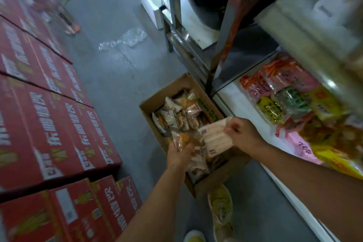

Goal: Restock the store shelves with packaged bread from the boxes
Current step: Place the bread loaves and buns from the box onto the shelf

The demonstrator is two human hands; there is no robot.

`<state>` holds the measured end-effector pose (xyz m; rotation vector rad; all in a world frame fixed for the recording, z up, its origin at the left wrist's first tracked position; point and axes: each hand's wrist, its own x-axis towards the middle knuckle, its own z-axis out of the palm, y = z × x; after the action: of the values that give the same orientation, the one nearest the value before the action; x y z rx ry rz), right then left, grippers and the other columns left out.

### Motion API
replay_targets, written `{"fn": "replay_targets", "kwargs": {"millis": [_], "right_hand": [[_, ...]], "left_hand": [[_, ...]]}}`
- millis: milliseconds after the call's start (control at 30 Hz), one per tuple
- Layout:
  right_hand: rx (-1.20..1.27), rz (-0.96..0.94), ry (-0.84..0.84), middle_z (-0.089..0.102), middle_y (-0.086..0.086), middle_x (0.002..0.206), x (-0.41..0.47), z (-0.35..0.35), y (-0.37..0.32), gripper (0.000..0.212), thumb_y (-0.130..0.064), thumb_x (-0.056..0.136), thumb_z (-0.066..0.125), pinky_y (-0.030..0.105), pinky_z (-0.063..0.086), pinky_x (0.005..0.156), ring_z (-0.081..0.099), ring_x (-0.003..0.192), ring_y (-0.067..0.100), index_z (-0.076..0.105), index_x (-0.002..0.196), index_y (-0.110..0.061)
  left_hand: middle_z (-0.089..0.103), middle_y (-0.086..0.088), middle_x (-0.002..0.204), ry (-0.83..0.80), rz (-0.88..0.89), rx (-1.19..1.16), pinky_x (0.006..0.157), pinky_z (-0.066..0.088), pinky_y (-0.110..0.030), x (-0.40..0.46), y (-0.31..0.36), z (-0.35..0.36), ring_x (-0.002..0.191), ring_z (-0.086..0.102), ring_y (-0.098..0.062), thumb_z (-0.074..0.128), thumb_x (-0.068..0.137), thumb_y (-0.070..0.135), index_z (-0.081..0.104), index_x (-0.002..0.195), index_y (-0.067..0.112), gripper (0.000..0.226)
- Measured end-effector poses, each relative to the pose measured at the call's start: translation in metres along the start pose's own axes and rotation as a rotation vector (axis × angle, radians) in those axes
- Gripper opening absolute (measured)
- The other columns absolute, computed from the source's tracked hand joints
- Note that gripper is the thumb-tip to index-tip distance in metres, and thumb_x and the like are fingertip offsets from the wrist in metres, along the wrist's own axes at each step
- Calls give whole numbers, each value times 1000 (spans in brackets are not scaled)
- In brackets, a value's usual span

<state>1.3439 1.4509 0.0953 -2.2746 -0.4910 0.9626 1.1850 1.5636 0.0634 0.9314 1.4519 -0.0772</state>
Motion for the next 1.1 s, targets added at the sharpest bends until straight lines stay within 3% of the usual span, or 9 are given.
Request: {"fn": "replay_targets", "kwargs": {"millis": [167,367,467,567,633,767,867,1033,1100], "right_hand": [[-89,-254,154,49,-4,79,-72,-32,-54,28,-18,94,57,37,44,65,51,74,15,38,74,-25],[-265,-717,253,56,3,103,-170,-79,-114,6,-26,84,50,40,54,65,56,94,21,45,85,-23],[-357,-781,291,59,6,106,-212,-101,-134,18,-32,86,42,35,57,65,60,92,20,45,102,-25],[-499,-912,342,63,8,110,-248,-124,-147,36,-32,85,55,35,59,74,63,96,20,49,119,-20],[-634,-1024,377,61,3,116,-267,-139,-151,45,-25,82,67,33,56,83,58,104,17,51,124,-19],[-689,-1156,352,58,4,115,-309,-172,-156,30,-21,86,61,35,49,85,52,105,20,59,116,-17],[-587,-1051,380,53,-1,120,-352,-190,-153,37,-42,86,63,33,48,90,50,111,18,59,115,-19],[331,-527,750,53,-1,114,-435,-206,-158,26,-38,97,53,11,44,82,52,104,-5,56,112,-16],[545,-324,700,62,-8,99,-470,-222,-157,22,-35,98,56,3,42,66,57,84,-15,61,106,-15]], "left_hand": [[62,-5,111,-156,-24,-118,58,53,-33,-85,33,-9,93,67,-27,69,90,28,43,130,32,48],[58,-17,128,-381,-62,-384,71,58,-47,-183,69,-20,108,64,-40,70,81,19,45,133,34,60],[65,-20,120,-537,6,-405,72,56,-43,-236,85,-23,96,67,-35,65,79,38,50,140,11,69],[69,-16,120,-645,68,-414,86,52,-44,-275,95,-24,104,68,-34,43,90,69,64,128,14,70],[65,-16,129,-661,104,-355,86,55,-47,-297,101,-21,110,67,-34,60,76,77,53,138,19,85],[57,-20,137,-640,94,-373,87,55,-52,-333,101,-11,118,62,-39,91,60,54,38,147,27,105],[55,-15,141,-684,138,-452,94,51,-57,-370,95,-4,121,61,-36,94,59,41,43,142,33,97],[64,-6,118,-595,304,-433,85,56,-56,-457,69,17,104,68,-31,85,63,34,43,127,28,76],[61,-1,118,-600,366,-396,81,56,-46,-490,54,23,102,65,-23,82,70,33,38,134,29,78]]}}
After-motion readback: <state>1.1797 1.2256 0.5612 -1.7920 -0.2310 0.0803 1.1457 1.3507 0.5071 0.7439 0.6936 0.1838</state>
